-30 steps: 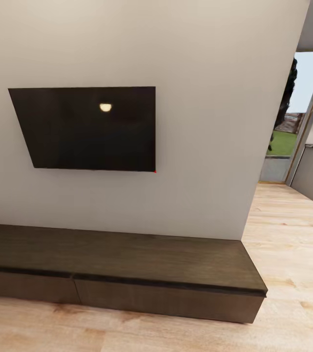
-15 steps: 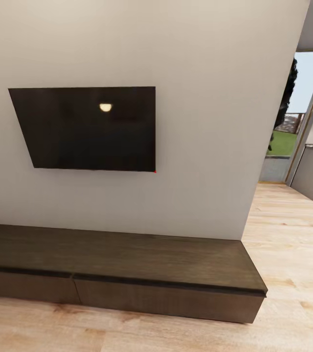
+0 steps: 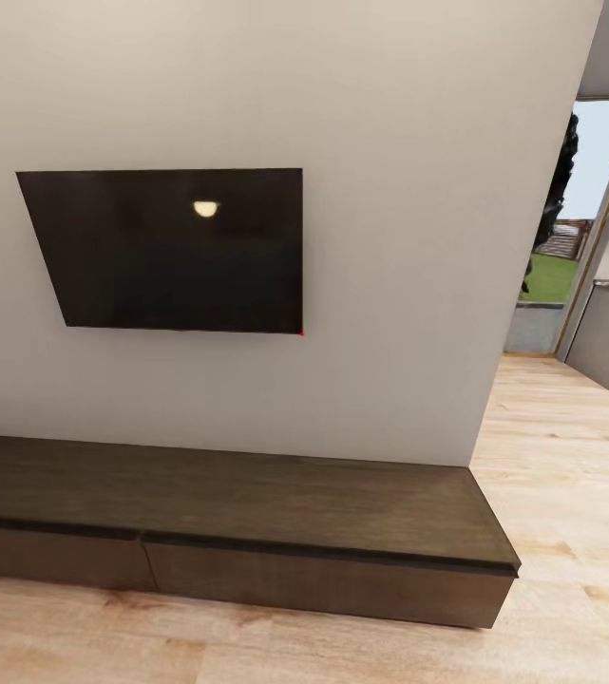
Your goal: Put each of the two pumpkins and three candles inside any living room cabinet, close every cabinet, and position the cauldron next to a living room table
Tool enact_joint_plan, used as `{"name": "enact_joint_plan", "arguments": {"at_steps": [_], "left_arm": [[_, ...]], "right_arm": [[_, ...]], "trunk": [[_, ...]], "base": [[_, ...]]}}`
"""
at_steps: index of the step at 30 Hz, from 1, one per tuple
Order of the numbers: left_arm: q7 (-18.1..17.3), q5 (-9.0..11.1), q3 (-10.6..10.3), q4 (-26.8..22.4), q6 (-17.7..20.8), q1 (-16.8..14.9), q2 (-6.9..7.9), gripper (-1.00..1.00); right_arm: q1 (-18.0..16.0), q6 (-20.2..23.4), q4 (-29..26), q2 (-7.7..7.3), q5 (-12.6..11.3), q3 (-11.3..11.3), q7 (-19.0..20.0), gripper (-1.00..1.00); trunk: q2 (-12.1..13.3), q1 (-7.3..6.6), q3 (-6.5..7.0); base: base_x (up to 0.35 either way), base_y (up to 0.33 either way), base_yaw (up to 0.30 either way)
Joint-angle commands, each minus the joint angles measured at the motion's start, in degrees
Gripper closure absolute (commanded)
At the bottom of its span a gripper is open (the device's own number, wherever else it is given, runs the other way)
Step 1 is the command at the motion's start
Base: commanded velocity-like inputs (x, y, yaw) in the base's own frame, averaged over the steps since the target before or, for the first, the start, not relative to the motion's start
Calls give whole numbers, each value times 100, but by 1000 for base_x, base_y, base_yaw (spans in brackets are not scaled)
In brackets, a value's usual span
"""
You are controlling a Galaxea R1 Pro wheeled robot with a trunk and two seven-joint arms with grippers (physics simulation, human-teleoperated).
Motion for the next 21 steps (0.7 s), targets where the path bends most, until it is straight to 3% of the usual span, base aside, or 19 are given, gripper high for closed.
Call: {"name": "enact_joint_plan", "arguments": {"at_steps": [1, 11, 21], "left_arm": [[4, -4, -3, -2, -40, 0, 0, -100], [4, -13, -6, -2, -104, 0, -1, -100], [4, -15, -12, -2, -294, -1, 6, -100]], "right_arm": [[-1, -18, 0, 0, -2, -2, 2, -100], [-1, -28, -7, 1, -37, -17, 0, -100], [-1, -29, -15, 25, -38, -12, 0, -100]], "trunk": [[-2, 0, -5], [-2, 0, -5], [-2, 0, -32]], "base": [[0, 0, 0], [0, 0, 17], [11, 0, 221]]}}
